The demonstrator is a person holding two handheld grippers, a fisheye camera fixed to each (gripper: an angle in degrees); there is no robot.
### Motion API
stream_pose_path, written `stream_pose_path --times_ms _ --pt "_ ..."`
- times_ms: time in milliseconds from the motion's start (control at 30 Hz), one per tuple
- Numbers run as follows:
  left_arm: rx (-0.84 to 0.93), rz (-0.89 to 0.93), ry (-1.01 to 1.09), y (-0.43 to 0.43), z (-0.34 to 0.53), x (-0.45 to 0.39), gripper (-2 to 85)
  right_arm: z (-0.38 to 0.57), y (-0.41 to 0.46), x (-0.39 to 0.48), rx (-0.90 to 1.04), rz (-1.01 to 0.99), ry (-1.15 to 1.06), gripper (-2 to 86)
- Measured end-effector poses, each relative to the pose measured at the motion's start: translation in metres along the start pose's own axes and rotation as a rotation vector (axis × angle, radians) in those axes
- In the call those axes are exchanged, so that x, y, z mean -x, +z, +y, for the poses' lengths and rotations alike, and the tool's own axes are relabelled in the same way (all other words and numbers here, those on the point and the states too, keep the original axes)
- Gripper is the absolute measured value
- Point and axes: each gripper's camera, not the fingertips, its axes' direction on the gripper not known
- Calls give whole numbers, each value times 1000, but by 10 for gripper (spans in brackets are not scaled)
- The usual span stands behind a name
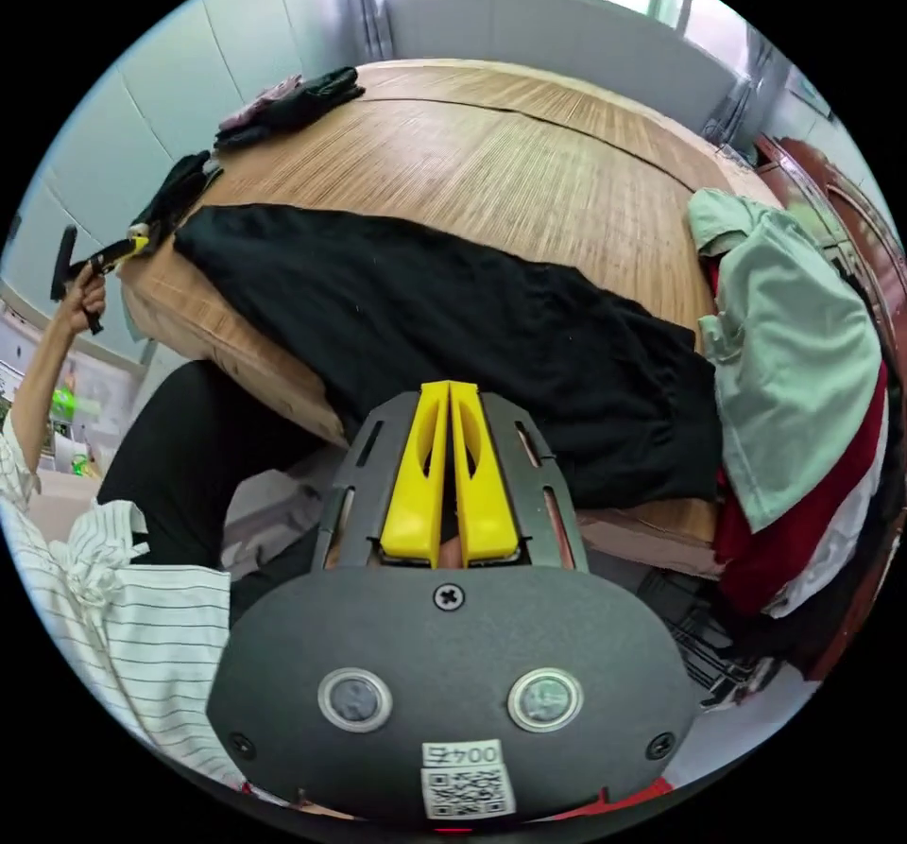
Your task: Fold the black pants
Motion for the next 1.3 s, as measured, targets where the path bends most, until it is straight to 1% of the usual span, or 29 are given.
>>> stream_pose_path --times_ms 67,133,200,233,300,367,500,600,700,833,1000,1167,1300 --pt "12 -77 19 9 11 -6 1 5 8 14 21 72 -9 -7" --pt "72 -149 10 27 24 -2 2 12 -12 31 -89 62 4 -7" --pt "80 -137 -20 36 34 7 2 17 -44 61 -249 -4 6 -5" --pt "80 -115 -44 40 40 14 2 17 -49 71 -278 -17 -8 -4" --pt "99 -87 -70 46 47 22 1 6 -56 121 -328 -46 -119 0" --pt "136 -101 -64 54 55 24 1 -8 -48 166 -325 -15 -234 3" --pt "133 -120 3 57 66 23 1 -33 -14 266 -301 96 -483 16" --pt "140 -115 -8 59 73 26 1 -46 11 320 -294 173 -632 26" --pt "137 -88 -22 60 81 33 1 -68 21 359 -331 191 -715 30" --pt "128 -13 -69 62 93 48 0 -105 25 397 -355 137 -751 33" --pt "114 -3 -86 64 105 53 1 -178 47 452 -315 27 -736 40" --pt "118 -8 -75 66 112 55 1 -234 71 492 -318 33 -756 62" --pt "125 -12 -55 68 117 57 1 -277 97 506 -269 41 -770 66"
